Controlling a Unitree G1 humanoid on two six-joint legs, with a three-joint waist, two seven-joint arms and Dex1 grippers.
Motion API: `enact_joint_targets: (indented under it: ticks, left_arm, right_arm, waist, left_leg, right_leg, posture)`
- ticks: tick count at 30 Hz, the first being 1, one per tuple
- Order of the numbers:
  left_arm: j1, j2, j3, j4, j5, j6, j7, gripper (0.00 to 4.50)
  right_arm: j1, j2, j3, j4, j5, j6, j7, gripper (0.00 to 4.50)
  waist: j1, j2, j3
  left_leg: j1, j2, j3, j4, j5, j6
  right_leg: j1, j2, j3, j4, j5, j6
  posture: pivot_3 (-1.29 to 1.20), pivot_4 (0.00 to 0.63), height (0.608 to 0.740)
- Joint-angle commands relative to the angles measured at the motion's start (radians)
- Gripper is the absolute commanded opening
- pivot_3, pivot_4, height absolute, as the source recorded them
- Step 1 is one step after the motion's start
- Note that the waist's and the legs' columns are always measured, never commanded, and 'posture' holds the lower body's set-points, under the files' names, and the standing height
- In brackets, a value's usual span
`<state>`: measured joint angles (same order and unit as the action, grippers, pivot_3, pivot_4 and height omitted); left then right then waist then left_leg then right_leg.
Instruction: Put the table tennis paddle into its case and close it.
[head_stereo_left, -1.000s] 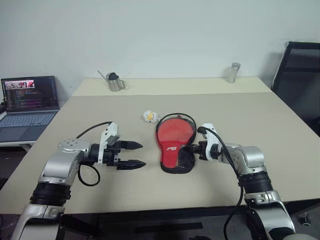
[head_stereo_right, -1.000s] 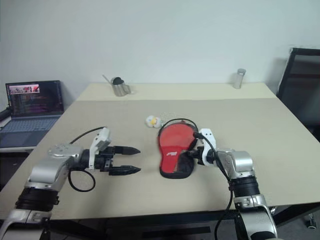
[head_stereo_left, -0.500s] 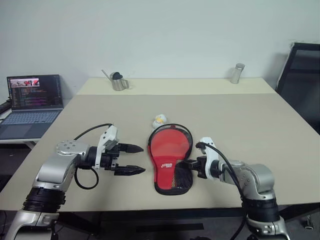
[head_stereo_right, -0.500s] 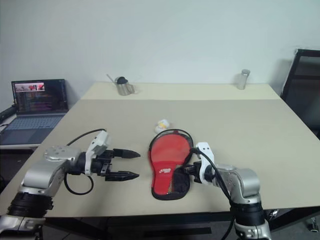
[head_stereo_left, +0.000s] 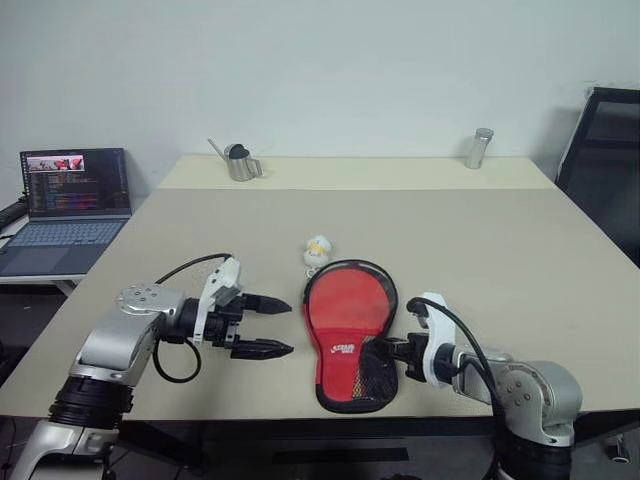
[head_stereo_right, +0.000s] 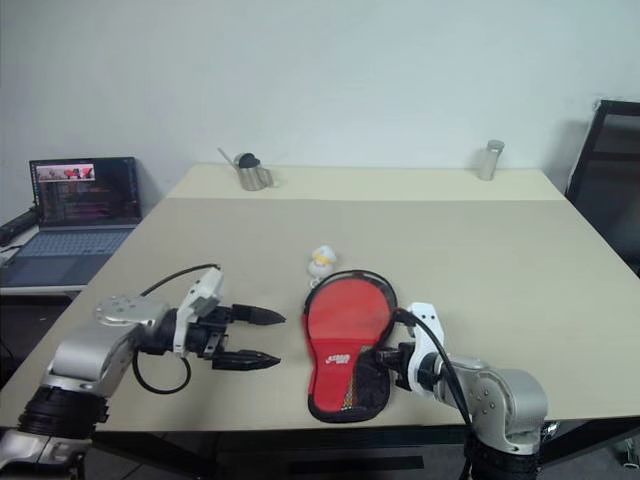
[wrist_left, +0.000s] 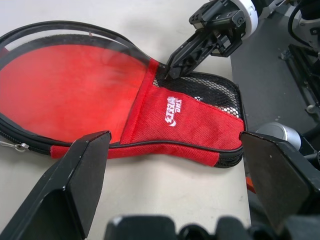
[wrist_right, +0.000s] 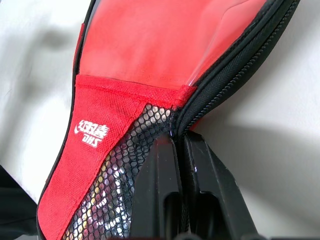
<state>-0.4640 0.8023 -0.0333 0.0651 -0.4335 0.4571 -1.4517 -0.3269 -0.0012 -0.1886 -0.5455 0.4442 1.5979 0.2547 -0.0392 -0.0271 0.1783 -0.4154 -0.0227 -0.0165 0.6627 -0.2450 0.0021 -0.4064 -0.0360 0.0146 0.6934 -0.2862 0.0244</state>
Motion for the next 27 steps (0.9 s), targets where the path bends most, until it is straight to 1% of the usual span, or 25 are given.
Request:
enact_joint_targets:
  ticks: [1, 19, 22, 25, 26, 27]
  left_arm:
    - [-0.012, 0.020, 0.014, -0.036, -0.021, -0.007, -0.019, 4.50]
    - [-0.013, 0.033, 0.016, -0.045, -0.015, -0.012, -0.009, 4.50]
    - [0.000, 0.042, 0.021, -0.057, -0.016, -0.012, -0.003, 4.50]
    - [0.006, 0.046, 0.023, -0.067, -0.019, -0.009, 0.003, 4.50]
    - [0.010, 0.048, 0.026, -0.072, -0.020, -0.008, 0.005, 4.50]
    - [0.014, 0.048, 0.031, -0.075, -0.023, -0.006, 0.009, 4.50]
  right_arm:
    - [0.016, 0.000, -0.006, -0.032, 0.031, 0.016, -0.009, 0.02]
    - [0.024, -0.009, 0.010, -0.021, 0.077, 0.016, -0.037, 0.02]
    - [0.023, -0.019, 0.003, -0.020, 0.077, 0.016, -0.041, 0.77]
    - [0.025, -0.029, -0.002, -0.026, 0.084, 0.016, -0.039, 1.75]
    - [0.023, -0.038, -0.008, -0.037, 0.091, 0.016, -0.035, 2.01]
    - [0.015, -0.044, -0.022, -0.048, 0.101, 0.016, -0.028, 2.17]
  waist:
    - [0.000, 0.000, 0.000]
    - [0.000, 0.000, 0.000]
    - [0.000, 0.000, 0.000]
    - [0.000, 0.000, 0.000]
    - [0.000, 0.000, 0.000]
    - [0.000, 0.000, 0.000]
  left_leg:
    - [0.000, 0.000, 0.000, 0.000, 0.000, 0.000]
    - [0.000, 0.000, 0.000, 0.000, 0.000, 0.000]
    - [0.000, 0.000, 0.000, 0.000, 0.000, 0.000]
    - [0.000, 0.000, 0.000, 0.000, 0.000, 0.000]
    - [0.000, 0.000, 0.000, 0.000, 0.000, 0.000]
    - [0.000, 0.000, 0.000, 0.000, 0.000, 0.000]
  right_leg:
    - [0.000, 0.000, 0.000, 0.000, 0.000, 0.000]
    - [0.000, 0.000, 0.000, -0.001, 0.000, 0.000]
    - [0.000, 0.000, 0.000, -0.001, 0.000, 0.000]
    - [0.001, 0.000, 0.000, -0.001, 0.000, 0.000]
    - [0.001, 0.000, 0.000, -0.001, 0.000, 0.000]
    - [0.001, 0.000, 0.000, -0.001, 0.000, 0.000]
  posture:
    - [0.00, 0.150, 0.740]
    - [0.00, 0.150, 0.740]
    - [0.00, 0.150, 0.740]
    - [0.00, 0.150, 0.740]
    - [0.00, 0.150, 0.740]
    - [0.00, 0.150, 0.740]
